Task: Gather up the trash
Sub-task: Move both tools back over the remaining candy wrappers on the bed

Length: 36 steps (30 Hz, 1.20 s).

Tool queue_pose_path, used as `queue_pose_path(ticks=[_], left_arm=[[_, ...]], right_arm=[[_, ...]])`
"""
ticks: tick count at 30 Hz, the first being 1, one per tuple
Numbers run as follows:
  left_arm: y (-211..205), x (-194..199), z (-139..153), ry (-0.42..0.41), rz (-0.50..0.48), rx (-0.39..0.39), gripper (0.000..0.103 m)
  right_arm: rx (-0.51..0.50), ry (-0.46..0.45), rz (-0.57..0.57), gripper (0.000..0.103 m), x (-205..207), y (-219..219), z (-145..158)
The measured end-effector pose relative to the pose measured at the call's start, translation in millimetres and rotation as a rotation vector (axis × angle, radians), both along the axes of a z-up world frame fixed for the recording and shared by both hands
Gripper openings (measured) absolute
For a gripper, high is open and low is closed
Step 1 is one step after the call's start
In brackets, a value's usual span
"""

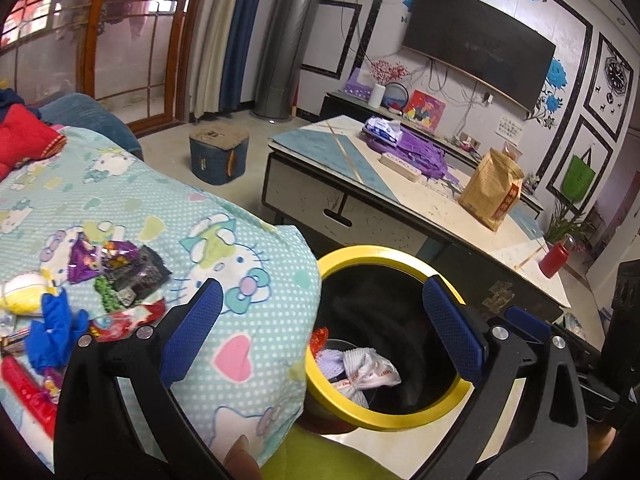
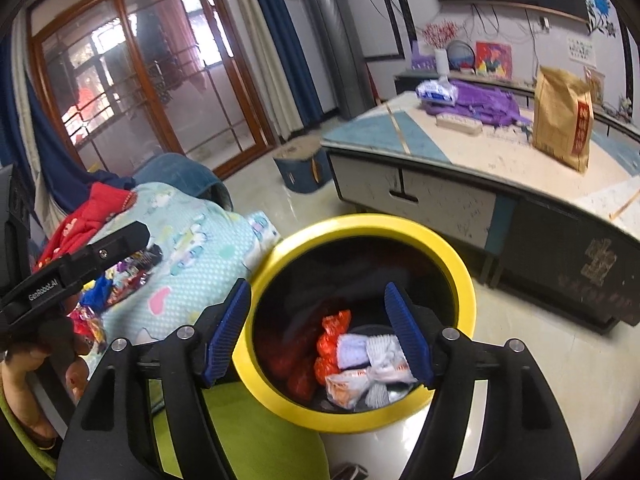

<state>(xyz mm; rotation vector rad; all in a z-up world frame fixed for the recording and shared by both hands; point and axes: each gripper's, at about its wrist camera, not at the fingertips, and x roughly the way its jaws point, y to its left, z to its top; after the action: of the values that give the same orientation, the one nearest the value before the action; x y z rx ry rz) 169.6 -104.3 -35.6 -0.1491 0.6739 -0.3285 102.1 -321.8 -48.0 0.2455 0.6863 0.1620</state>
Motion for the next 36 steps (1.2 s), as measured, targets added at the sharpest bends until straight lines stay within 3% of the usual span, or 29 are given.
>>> queue_pose_path(ticks=[4, 19, 36], left_arm=[[12.4, -7.4, 5.7, -0.021, 0.025, 0.001, 0.092], [65.1, -36.8, 26.8, -0.107, 0.144, -0.007, 0.092], [124.4, -51.1, 37.3, -0.143, 0.274, -0.028, 0.092]], right_arm=[[-0.006, -0.034, 0.005, 0.074, -4.3, 7.4, 7.0], [-0.073, -0.101, 0.134, 0.076, -14.7, 59.6, 21.7], [-0.09, -0.108, 0.31, 0.076, -19.8, 126.0, 32.5]])
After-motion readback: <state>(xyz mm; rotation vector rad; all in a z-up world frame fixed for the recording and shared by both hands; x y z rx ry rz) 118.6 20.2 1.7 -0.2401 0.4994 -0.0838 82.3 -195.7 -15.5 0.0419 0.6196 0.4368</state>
